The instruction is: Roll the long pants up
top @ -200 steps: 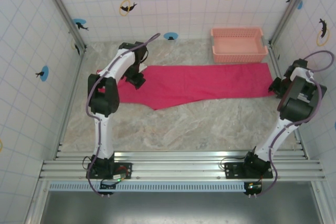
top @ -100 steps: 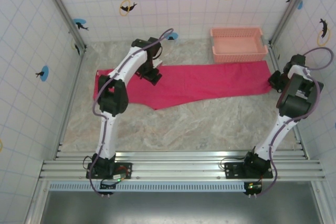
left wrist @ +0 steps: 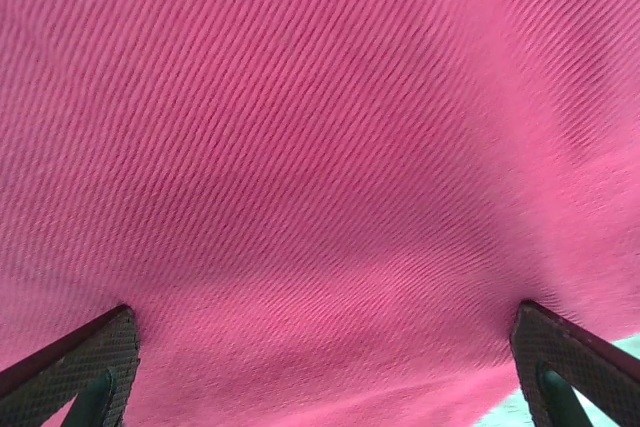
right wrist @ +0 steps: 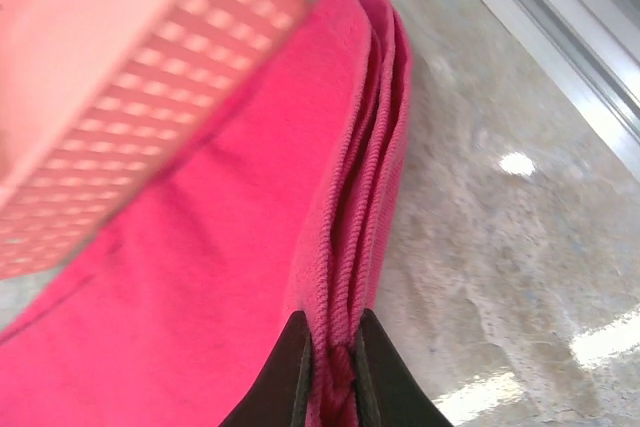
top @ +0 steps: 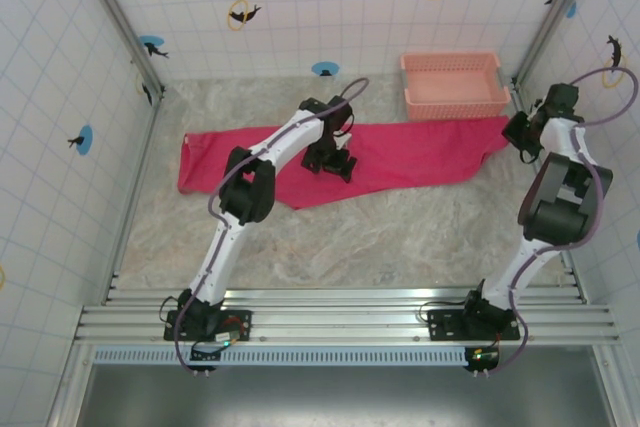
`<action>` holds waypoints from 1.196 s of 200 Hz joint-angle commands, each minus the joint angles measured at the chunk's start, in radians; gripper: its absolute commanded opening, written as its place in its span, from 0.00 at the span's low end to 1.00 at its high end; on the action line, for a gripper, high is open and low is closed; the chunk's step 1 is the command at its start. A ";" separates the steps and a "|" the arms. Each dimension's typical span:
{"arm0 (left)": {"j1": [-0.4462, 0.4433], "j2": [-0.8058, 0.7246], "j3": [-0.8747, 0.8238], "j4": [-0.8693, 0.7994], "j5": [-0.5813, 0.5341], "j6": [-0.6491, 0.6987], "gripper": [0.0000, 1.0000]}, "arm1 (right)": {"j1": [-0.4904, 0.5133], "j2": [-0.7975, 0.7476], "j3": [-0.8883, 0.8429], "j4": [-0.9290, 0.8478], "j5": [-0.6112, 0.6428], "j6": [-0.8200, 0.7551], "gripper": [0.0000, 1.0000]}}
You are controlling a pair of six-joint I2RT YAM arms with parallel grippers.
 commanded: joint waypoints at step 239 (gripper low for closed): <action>0.475 -0.828 -0.665 0.055 0.003 -0.056 0.97 | 0.659 -0.397 0.133 -0.144 -0.242 -0.044 0.00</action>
